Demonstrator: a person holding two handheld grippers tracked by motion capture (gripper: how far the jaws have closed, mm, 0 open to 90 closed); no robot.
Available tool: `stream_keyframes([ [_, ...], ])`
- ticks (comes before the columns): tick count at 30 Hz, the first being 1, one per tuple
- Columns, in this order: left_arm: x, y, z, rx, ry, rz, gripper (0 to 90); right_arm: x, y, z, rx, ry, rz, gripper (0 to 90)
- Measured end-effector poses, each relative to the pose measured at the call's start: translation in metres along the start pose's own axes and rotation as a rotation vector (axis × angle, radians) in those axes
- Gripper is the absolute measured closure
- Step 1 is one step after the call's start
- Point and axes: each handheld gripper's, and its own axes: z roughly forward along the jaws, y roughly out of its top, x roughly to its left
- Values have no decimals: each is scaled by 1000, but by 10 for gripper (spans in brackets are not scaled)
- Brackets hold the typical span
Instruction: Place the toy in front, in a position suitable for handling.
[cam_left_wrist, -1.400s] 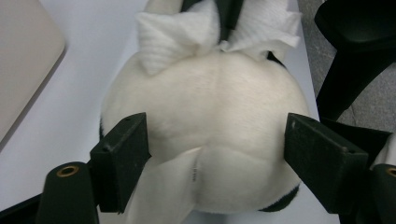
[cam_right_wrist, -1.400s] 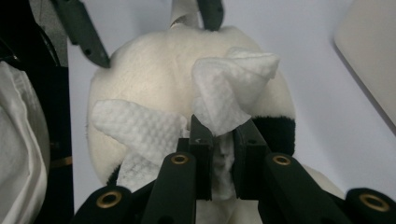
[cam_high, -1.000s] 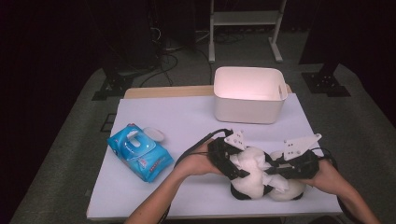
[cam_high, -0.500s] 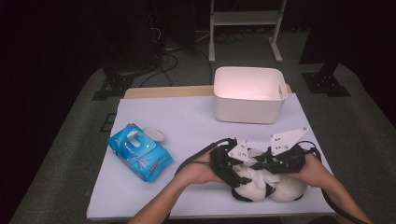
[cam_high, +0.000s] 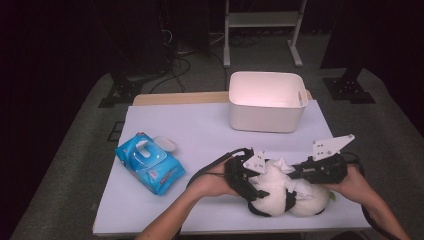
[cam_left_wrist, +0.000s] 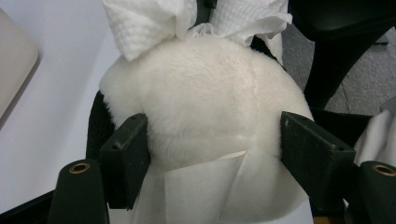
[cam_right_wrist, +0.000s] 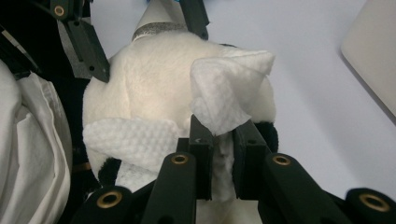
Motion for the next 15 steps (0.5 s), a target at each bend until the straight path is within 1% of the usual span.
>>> stream_keyframes([
  [3, 2, 4, -5, 12, -4, -7, 247, 5, 2, 2, 10, -9, -22, 798],
  [4, 3, 5, -7, 7, -2, -11, 247, 6, 2, 3, 15, -13, -29, 798],
  [6, 5, 6, -10, -6, -11, -19, 250, 7, 3, 4, 18, -3, -30, 798],
  [8, 6, 7, -11, -5, -15, -25, 253, 10, 2, 3, 17, 5, -30, 798],
  [9, 7, 8, -10, 4, -24, -26, 255, 11, 2, 4, 16, 6, -31, 798],
  [11, 4, 8, -7, 15, -39, -18, 287, 13, 3, 3, 21, 5, -43, 798],
  [13, 1, 8, -5, 18, -31, 2, 299, 14, 5, 2, 21, 5, -56, 798],
  [14, 0, 8, -5, 12, -32, 7, 303, 14, 7, 2, 19, 7, -52, 798],
  [15, -2, 8, -4, 10, -34, 6, 306, 13, 9, 2, 10, 15, -59, 798],
])
